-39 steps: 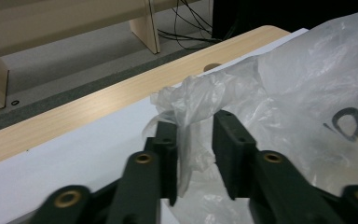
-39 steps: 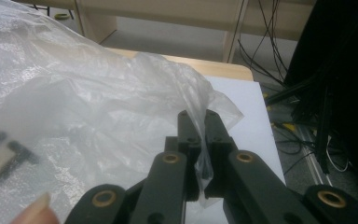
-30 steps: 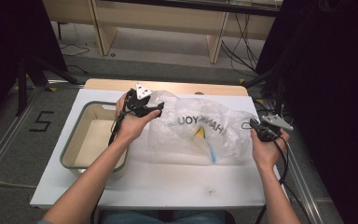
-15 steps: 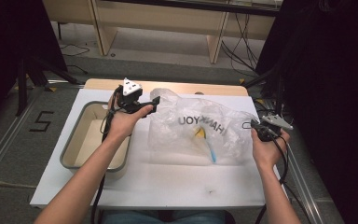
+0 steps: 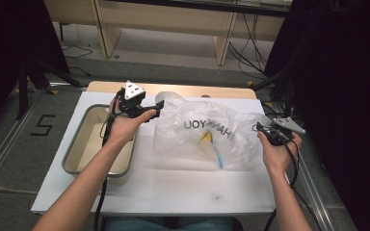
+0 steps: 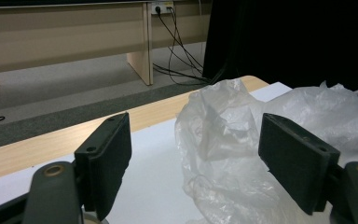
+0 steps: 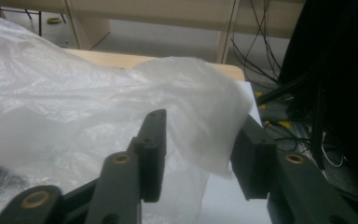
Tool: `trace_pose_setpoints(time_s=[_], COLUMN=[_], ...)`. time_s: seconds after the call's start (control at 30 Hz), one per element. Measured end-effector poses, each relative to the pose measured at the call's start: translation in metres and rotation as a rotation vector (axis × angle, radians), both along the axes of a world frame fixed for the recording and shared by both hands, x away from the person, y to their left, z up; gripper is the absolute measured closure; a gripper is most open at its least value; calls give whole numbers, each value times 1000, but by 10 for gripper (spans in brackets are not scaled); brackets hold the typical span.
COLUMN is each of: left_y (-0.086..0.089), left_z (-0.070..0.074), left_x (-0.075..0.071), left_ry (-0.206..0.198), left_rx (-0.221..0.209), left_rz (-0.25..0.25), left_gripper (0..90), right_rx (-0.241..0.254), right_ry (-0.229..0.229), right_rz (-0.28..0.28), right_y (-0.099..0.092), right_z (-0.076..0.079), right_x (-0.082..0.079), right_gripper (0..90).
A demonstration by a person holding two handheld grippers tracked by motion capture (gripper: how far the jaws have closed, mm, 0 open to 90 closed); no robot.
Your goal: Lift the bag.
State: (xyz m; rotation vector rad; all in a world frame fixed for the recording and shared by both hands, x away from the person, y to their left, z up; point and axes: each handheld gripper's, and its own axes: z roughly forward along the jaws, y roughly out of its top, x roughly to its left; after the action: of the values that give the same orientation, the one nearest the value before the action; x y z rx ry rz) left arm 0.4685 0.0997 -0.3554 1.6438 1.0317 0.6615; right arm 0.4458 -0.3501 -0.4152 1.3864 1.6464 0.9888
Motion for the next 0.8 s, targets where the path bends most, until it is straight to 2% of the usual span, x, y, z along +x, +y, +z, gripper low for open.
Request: trace_pose_setpoints(time_s=[0.2,0.4,0.57,0.8], left_y=[3,3,3,3], left_z=[2,1,0,-3], left_x=[-1,-4,-7,-13], left_ry=[-5,9,26,37], left_rx=[-15,20,44,77], left_rz=[2,-33,-59,-88], left_gripper=[251,231,224,217], right_rx=[4,16,14,36], right_ry=[-20,-30,-21,1], right_rz=[-2,28,38,69], right_y=[-2,-1,-3,-5], right_z=[1,3,3,4], right_x=[0,-2,-5,-12], right_gripper=[447,381,340,319])
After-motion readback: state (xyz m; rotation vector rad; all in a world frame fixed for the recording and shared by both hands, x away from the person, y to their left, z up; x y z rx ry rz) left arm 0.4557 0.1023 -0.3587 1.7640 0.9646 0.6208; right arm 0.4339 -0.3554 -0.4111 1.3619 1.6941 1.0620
